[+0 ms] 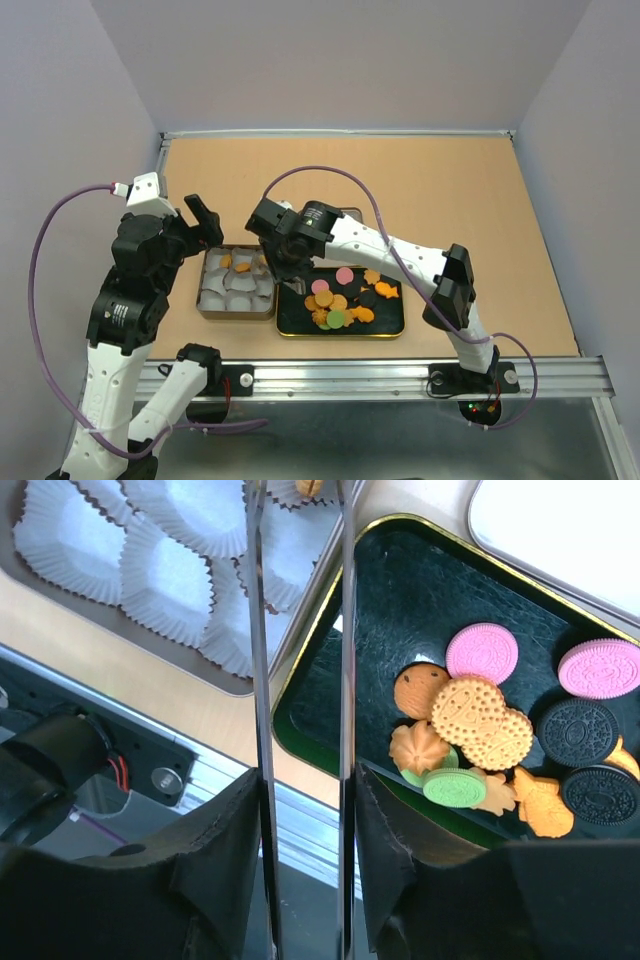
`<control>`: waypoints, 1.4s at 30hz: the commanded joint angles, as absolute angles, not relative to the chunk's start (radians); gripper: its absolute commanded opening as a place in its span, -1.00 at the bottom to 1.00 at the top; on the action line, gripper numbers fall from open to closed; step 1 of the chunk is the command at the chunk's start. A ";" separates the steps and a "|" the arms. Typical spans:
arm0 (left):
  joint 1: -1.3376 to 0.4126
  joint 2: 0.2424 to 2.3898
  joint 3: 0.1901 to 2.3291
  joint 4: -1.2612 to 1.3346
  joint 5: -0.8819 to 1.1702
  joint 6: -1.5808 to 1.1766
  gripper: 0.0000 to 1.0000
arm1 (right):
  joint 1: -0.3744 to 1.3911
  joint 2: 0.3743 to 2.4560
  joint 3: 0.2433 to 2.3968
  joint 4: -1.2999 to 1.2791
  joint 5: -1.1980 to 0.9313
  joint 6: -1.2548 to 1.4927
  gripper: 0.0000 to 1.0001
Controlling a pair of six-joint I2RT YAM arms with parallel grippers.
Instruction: Pack the cookies
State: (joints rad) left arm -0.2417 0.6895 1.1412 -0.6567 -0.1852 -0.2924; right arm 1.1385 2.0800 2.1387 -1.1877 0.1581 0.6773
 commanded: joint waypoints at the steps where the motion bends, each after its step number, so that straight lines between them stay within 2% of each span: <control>1: -0.249 0.692 1.177 -0.626 -0.192 -0.276 0.97 | 1.131 2.010 2.106 -1.152 0.204 0.687 -0.08; 15: -0.249 0.715 1.193 -0.623 -0.187 -0.285 0.97 | 1.127 1.812 2.054 -1.253 0.310 0.768 -0.06; 27: -0.249 0.715 1.172 -0.611 -0.132 -0.324 0.97 | 1.127 1.422 1.556 -1.281 0.316 0.962 -0.06; 32: -0.249 0.715 1.149 -0.598 -0.103 -0.345 0.97 | 1.127 1.402 1.485 -1.281 0.287 0.985 -0.02; 42: -0.249 0.703 1.141 -0.601 -0.089 -0.357 0.97 | 1.127 1.469 1.509 -1.255 0.310 0.957 0.08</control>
State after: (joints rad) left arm -0.2432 0.7174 1.1519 -0.6369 -0.1024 -0.3500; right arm 1.1290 1.4460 1.4891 -1.2892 0.2771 0.9623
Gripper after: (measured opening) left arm 0.986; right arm 0.536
